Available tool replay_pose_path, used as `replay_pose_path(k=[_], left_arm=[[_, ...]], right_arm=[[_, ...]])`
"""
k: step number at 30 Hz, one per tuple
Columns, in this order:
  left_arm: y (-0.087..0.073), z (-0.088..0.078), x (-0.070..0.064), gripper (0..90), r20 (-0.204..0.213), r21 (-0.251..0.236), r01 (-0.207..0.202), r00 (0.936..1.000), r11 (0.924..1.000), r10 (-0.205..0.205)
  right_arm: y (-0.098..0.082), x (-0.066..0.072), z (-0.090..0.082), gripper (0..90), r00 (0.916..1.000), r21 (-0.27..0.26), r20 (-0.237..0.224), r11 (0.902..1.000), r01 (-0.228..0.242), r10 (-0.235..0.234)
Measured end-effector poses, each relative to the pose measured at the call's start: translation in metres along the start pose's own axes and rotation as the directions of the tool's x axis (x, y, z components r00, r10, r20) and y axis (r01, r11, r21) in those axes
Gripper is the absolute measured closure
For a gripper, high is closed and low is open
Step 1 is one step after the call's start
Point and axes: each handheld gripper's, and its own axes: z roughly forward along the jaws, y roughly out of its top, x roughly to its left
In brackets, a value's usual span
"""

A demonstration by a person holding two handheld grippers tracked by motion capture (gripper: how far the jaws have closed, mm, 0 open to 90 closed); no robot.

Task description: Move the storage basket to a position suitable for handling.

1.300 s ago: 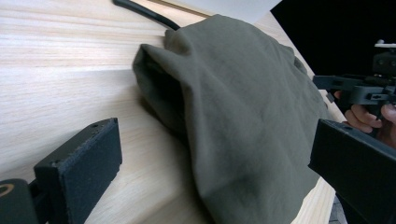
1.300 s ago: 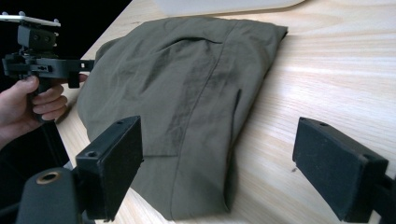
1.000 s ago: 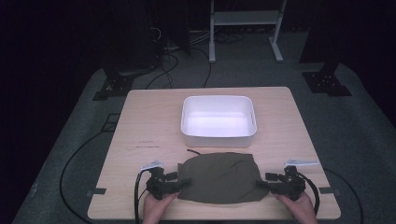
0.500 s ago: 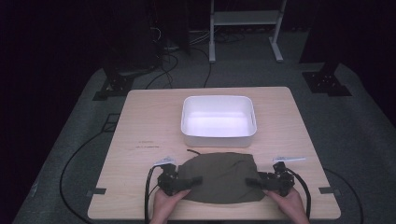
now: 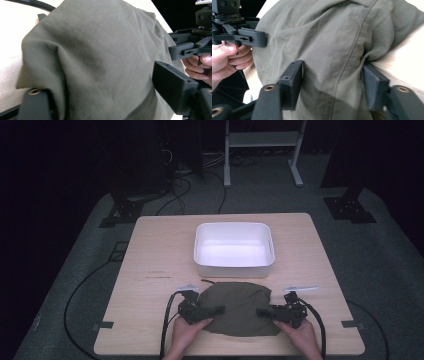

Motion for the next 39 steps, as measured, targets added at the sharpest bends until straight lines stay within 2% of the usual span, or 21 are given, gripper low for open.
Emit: replay_pose_path(k=[4,11,19,28,35,39], left_arm=[[-0.001,0.002,-0.001,33.6,0.01,0.011,-0.009,0.9999,0.9999,0.009],[-0.003,0.005,0.001,49.8,0.075,0.053,-0.012,0.9971,0.9985,0.008],[-0.007,0.004,0.001,59.1,0.13,0.048,0.001,0.9915,0.9988,-0.008],[-0.01,-0.001,-0.004,61.1,0.183,0.042,-0.013,0.983,0.999,0.005],[-0.008,-0.014,-0.013,61.4,0.212,0.003,-0.038,0.9766,0.9993,0.036],[-0.006,-0.02,-0.017,61.3,0.217,-0.011,-0.048,0.975,0.9988,0.049]], right_arm=[[-0.003,0.004,0.007,52.0,0.9996,0.001,-0.023,0.9999,0.014,-0.014],[-0.006,0.005,0.009,59.8,0.999,0.013,-0.034,0.9995,0.029,-0.029],[-0.008,0.009,0.007,65.5,0.996,0.003,-0.073,0.9987,0.052,-0.051],[-0.013,0.008,0.0,66.4,0.9878,-0.025,-0.15,0.999,0.038,-0.041],[-0.014,0.014,-0.01,66.5,0.9784,-0.066,-0.2,0.9971,0.038,-0.05],[-0.013,0.019,-0.013,66.5,0.9752,-0.084,-0.21,0.9951,0.053,-0.07]])
